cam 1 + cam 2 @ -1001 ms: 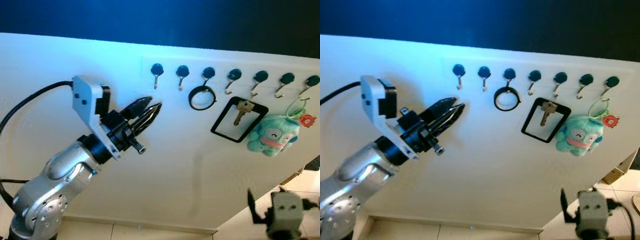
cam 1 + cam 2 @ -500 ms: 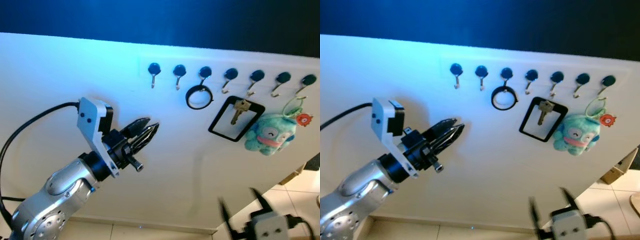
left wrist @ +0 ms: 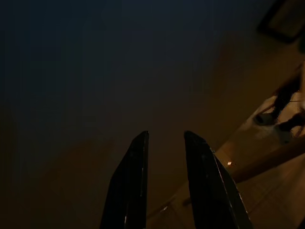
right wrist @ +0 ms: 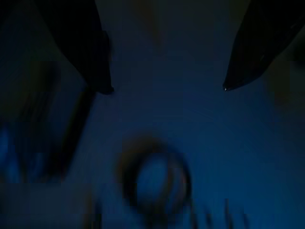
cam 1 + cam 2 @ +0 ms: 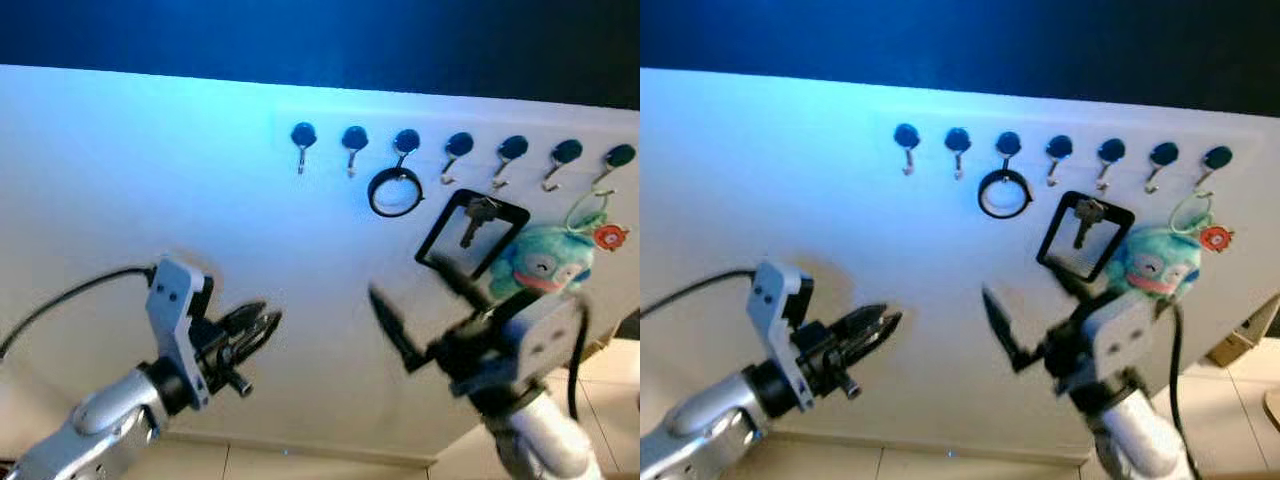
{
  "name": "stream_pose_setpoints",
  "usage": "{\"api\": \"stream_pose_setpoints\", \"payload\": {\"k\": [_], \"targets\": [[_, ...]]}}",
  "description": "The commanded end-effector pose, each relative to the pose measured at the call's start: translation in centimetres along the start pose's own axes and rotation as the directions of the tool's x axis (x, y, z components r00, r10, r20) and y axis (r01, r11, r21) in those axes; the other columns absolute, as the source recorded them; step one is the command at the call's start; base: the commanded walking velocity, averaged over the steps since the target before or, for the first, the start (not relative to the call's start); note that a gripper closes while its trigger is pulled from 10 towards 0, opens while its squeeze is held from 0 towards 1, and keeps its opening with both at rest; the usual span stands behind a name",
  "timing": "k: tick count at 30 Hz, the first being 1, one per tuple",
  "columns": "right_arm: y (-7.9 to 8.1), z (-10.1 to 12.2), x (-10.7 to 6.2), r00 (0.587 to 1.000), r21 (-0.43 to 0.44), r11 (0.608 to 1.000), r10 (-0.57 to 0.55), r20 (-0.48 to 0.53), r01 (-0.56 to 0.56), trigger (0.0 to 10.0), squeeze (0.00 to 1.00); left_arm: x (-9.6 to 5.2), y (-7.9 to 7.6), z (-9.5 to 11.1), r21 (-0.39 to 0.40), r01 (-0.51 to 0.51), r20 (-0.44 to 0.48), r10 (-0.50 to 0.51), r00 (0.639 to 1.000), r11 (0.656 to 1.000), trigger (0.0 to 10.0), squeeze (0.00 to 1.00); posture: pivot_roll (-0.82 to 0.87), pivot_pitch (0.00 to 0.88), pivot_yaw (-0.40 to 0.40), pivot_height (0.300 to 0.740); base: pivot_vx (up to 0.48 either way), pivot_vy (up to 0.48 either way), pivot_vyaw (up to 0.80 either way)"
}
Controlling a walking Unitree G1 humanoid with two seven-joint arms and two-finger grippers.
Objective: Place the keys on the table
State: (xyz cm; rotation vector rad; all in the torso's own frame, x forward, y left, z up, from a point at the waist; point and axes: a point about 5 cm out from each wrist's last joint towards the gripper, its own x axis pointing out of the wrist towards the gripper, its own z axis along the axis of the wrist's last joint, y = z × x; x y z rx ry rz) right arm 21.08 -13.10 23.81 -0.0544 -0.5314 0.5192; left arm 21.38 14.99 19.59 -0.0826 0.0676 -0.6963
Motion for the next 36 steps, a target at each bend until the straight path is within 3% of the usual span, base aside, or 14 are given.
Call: {"api": "stream_pose_setpoints", "payload": {"k": [1,7,19,32,36], "targets": [[0.6,0.1,-0.1,1.000,0.043,0.999,0.020,-0.016,-0.019,10.0,0.00,-0.3,0.2,-0.4,0.019,-0.004,-0.027,0.005,1.000,1.000,10.0,0.00,0.04,0.182,-0.003,0.740,0.000,0.000,0.00],[1.3,1.1,1.1,0.996,0.077,0.994,0.080,0.036,-0.082,10.0,0.00,-0.5,0.3,-0.4,0.030,-0.010,-0.027,0.011,1.000,1.000,10.0,0.00,0.04,0.182,-0.003,0.740,0.000,0.000,0.00],[0.5,1.6,2.6,0.999,0.085,0.996,-0.005,0.036,0.002,10.0,0.00,-0.9,-0.7,3.7,-0.024,0.123,0.191,-0.117,0.975,0.992,10.0,0.00,0.05,0.182,-0.008,0.740,0.000,0.000,0.00],[-0.4,1.6,2.2,0.993,0.024,0.993,-0.114,0.010,0.114,10.0,0.00,-1.1,-1.7,5.2,-0.028,0.220,0.244,-0.207,0.947,0.975,10.0,0.00,0.04,0.182,-0.011,0.740,0.000,0.000,0.00],[-0.4,1.0,1.1,0.984,0.035,0.983,-0.178,-0.026,0.178,10.0,0.00,-1.2,-1.7,5.6,-0.024,0.235,0.245,-0.222,0.944,0.972,10.0,0.00,0.04,0.182,-0.011,0.740,0.000,0.000,0.00]]}}
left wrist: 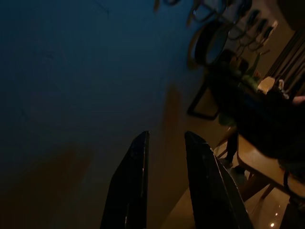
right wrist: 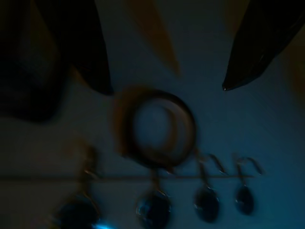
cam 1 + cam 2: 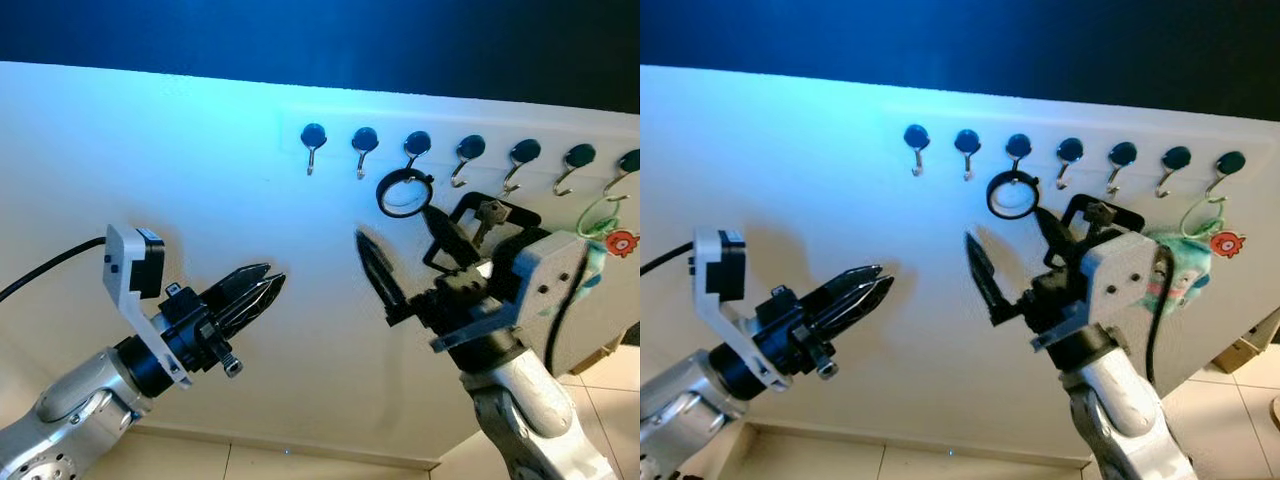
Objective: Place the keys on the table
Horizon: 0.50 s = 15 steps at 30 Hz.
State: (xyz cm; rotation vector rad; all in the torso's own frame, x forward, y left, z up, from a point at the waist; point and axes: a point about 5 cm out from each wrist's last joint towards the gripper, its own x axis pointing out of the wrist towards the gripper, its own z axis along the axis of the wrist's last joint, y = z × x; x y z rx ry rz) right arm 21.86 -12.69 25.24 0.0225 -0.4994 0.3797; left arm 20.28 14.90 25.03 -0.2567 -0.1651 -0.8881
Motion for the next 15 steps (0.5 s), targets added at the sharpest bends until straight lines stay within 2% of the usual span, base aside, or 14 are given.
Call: {"api": "stream_pose_setpoints", "payload": {"k": [1,4,13,14,15], "targets": [[0.0,0.1,-0.5,1.000,0.003,1.000,-0.028,-0.002,0.028,10.0,0.00,-0.1,-0.5,0.3,0.020,0.024,-0.020,-0.024,1.000,1.000,10.0,0.00,0.04,0.182,-0.011,0.740,0.000,0.000,0.00],[0.6,0.6,-0.3,1.000,0.039,0.999,-0.011,0.020,0.010,10.0,0.00,-0.1,-0.3,0.2,0.021,0.027,-0.034,-0.026,0.999,0.999,10.0,0.00,0.05,0.182,0.004,0.740,0.000,0.000,0.00],[0.9,1.5,0.9,0.996,0.016,1.000,-0.007,0.090,0.006,10.0,0.00,0.1,-0.1,0.2,0.016,0.034,-0.049,-0.034,0.998,0.999,10.0,0.00,0.04,0.176,0.011,0.740,0.000,0.000,0.00],[1.0,1.5,1.1,0.995,0.011,1.000,-0.012,0.097,0.011,8.5,0.00,0.1,-0.1,0.2,0.017,0.035,-0.049,-0.034,0.998,0.999,10.0,0.00,0.05,0.174,0.010,0.740,0.000,0.000,0.00],[1.0,1.5,1.1,0.995,0.011,1.000,-0.012,0.097,0.011,8.5,0.00,0.1,-0.1,0.2,0.017,0.035,-0.049,-0.034,0.998,0.999,10.0,0.00,0.05,0.174,0.010,0.740,0.000,0.000,0.00]]}}
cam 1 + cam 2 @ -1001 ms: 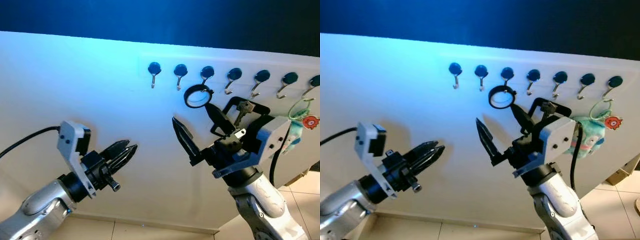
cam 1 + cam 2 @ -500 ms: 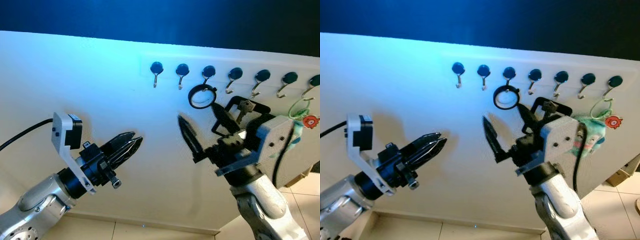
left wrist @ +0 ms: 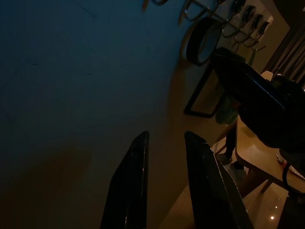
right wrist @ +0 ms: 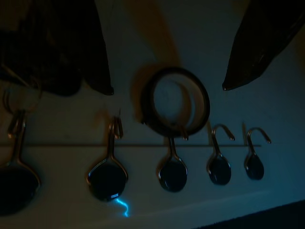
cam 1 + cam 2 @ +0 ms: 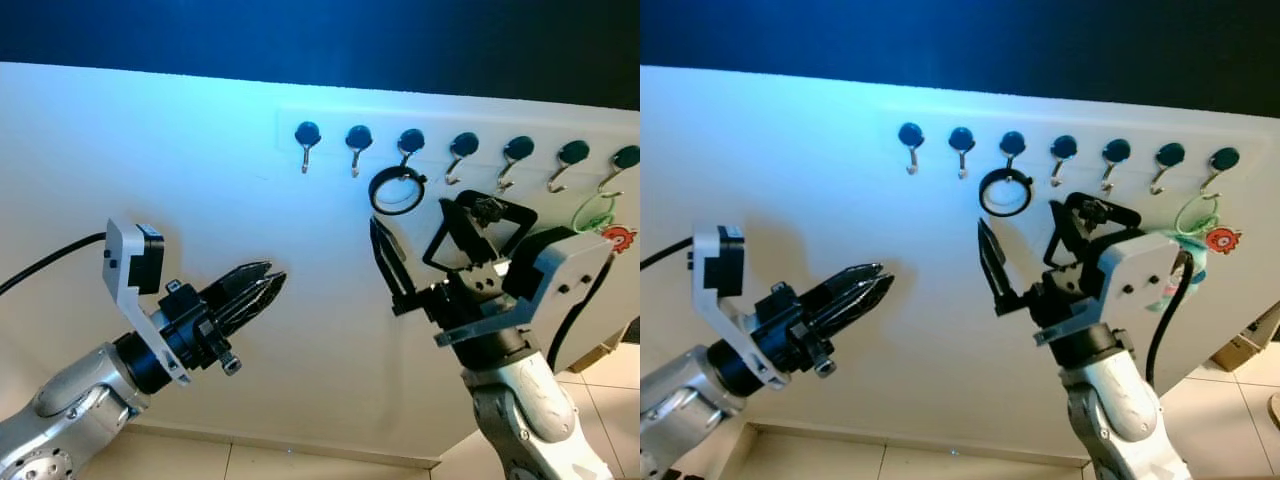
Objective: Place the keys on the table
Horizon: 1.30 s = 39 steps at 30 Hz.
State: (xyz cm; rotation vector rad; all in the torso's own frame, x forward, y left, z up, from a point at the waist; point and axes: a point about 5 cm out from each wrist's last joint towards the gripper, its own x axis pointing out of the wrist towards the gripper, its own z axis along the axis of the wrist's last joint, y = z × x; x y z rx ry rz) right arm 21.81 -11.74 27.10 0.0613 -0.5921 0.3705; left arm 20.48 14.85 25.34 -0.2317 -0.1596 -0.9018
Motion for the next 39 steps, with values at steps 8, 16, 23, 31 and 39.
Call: {"api": "stream_pose_setpoints", "payload": {"k": [8,16,23,31,39], "targets": [[-0.1,0.1,0.2,0.999,-0.070,0.996,-0.046,0.020,0.047,3.9,0.00,-0.2,-0.1,-0.3,0.003,0.016,-0.040,-0.015,0.999,1.000,10.0,0.00,0.05,0.169,0.004,0.740,0.000,0.000,0.00],[-0.4,0.0,0.2,0.997,-0.084,0.994,-0.072,0.012,0.073,1.2,0.00,-0.2,-0.1,-0.4,-0.001,0.014,-0.046,-0.014,0.999,1.000,10.0,0.00,0.04,0.169,0.005,0.740,0.000,0.000,0.00],[-0.6,-0.2,0.2,0.995,-0.088,0.991,-0.097,0.005,0.098,1.5,0.00,-0.1,-0.1,-0.5,-0.003,0.018,-0.049,-0.018,0.999,1.000,10.0,0.00,0.04,0.169,0.007,0.740,0.000,0.000,0.00],[-0.6,-0.7,0.6,0.992,-0.085,0.989,-0.122,-0.014,0.121,10.0,0.00,-0.1,-0.1,-0.5,-0.001,0.011,-0.050,-0.011,0.999,1.000,10.0,0.00,0.05,0.168,0.008,0.740,0.000,0.000,0.00],[-0.4,-0.9,0.5,0.993,-0.082,0.990,-0.119,-0.026,0.117,10.0,1.00,-0.2,-0.2,-0.6,-0.001,0.005,-0.053,-0.005,0.999,1.000,10.0,0.00,0.05,0.176,0.007,0.740,0.000,0.000,0.00]]}}
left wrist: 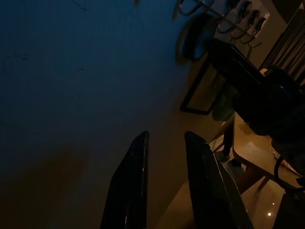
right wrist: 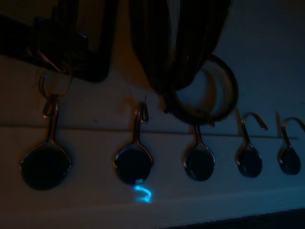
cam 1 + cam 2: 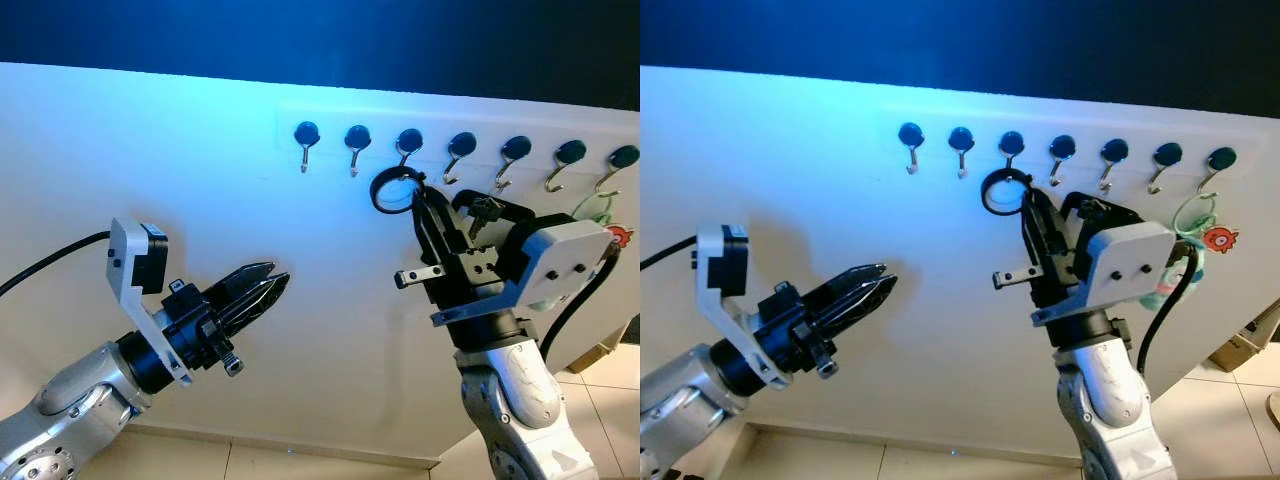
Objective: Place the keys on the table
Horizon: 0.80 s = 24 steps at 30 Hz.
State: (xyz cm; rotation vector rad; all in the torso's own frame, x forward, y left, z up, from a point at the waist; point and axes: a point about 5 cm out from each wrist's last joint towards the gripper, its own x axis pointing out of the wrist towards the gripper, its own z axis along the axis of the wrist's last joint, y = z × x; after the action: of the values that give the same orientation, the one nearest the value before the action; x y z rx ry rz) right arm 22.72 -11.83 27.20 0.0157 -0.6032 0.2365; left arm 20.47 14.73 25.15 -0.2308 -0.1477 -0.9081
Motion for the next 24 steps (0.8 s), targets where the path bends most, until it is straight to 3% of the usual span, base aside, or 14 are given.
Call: {"api": "stream_pose_setpoints", "payload": {"k": [1,4,5,12,13,14,15,16,17,18,24], "targets": [[0.01,-0.50,-0.20,0.999,0.000,1.000,-0.005,-0.034,0.005,10.0,1.00,-0.18,-0.13,-0.35,0.003,0.000,-0.042,0.000,0.999,1.000,10.0,0.00,0.05,0.176,0.007,0.740,0.000,0.000,0.00],[0.00,-0.50,-0.21,0.999,-0.001,1.000,-0.007,-0.036,0.007,10.0,1.00,-0.17,-0.13,-0.35,0.002,0.001,-0.042,-0.001,0.999,1.000,10.0,0.00,0.05,0.176,0.008,0.740,0.000,0.000,0.00],[0.01,-0.52,-0.21,0.999,-0.001,1.000,-0.009,-0.037,0.009,10.0,0.00,-0.16,-0.13,-0.36,0.002,0.001,-0.042,-0.001,0.999,1.000,10.0,0.00,0.05,0.176,0.008,0.740,0.000,0.000,0.00],[0.06,-0.61,-0.11,0.999,0.010,1.000,-0.017,-0.043,0.018,10.0,0.00,-0.17,-0.17,-0.37,-0.001,0.000,-0.042,0.000,0.999,1.000,10.0,0.00,0.05,0.179,0.008,0.740,0.000,0.000,0.00],[0.07,-0.62,-0.06,0.999,0.012,1.000,-0.021,-0.043,0.022,8.6,0.00,-0.18,-0.20,-0.39,-0.002,-0.001,-0.042,0.000,0.999,1.000,10.0,0.00,0.06,0.180,0.006,0.740,0.000,0.000,0.00],[0.06,-0.61,-0.02,0.999,0.013,1.000,-0.025,-0.041,0.025,5.9,0.00,-0.20,-0.22,-0.40,-0.003,-0.001,-0.043,0.001,0.999,1.000,10.0,0.00,0.06,0.181,0.005,0.740,0.000,0.000,0.00],[0.04,-0.60,0.02,0.999,0.013,1.000,-0.027,-0.040,0.028,4.4,0.00,-0.21,-0.24,-0.41,-0.004,-0.001,-0.043,0.001,0.999,1.000,10.0,0.00,0.06,0.182,0.005,0.740,0.000,0.000,0.00],[0.04,-0.60,0.02,0.999,0.013,1.000,-0.027,-0.040,0.028,4.4,0.00,-0.21,-0.24,-0.41,-0.004,-0.001,-0.043,0.001,0.999,1.000,10.0,0.00,0.06,0.182,0.005,0.740,0.000,0.000,0.00],[0.01,-0.59,0.05,0.999,0.012,0.999,-0.030,-0.040,0.031,1.6,0.00,-0.23,-0.25,-0.42,-0.005,-0.003,-0.043,0.002,0.999,1.000,10.0,0.00,0.06,0.183,0.005,0.740,0.000,0.000,0.00],[-0.02,-0.59,0.06,0.999,0.010,0.999,-0.033,-0.040,0.034,0.0,0.00,-0.24,-0.26,-0.43,-0.005,-0.004,-0.043,0.003,0.999,1.000,10.0,0.00,0.06,0.183,0.004,0.740,0.000,0.000,0.00],[-0.06,-0.56,0.12,0.998,0.009,0.999,-0.040,-0.039,0.040,0.0,0.00,-0.28,-0.33,-0.50,-0.010,-0.007,-0.044,0.006,0.999,1.000,10.0,0.00,0.06,0.185,0.002,0.740,0.000,0.000,0.00]]}}
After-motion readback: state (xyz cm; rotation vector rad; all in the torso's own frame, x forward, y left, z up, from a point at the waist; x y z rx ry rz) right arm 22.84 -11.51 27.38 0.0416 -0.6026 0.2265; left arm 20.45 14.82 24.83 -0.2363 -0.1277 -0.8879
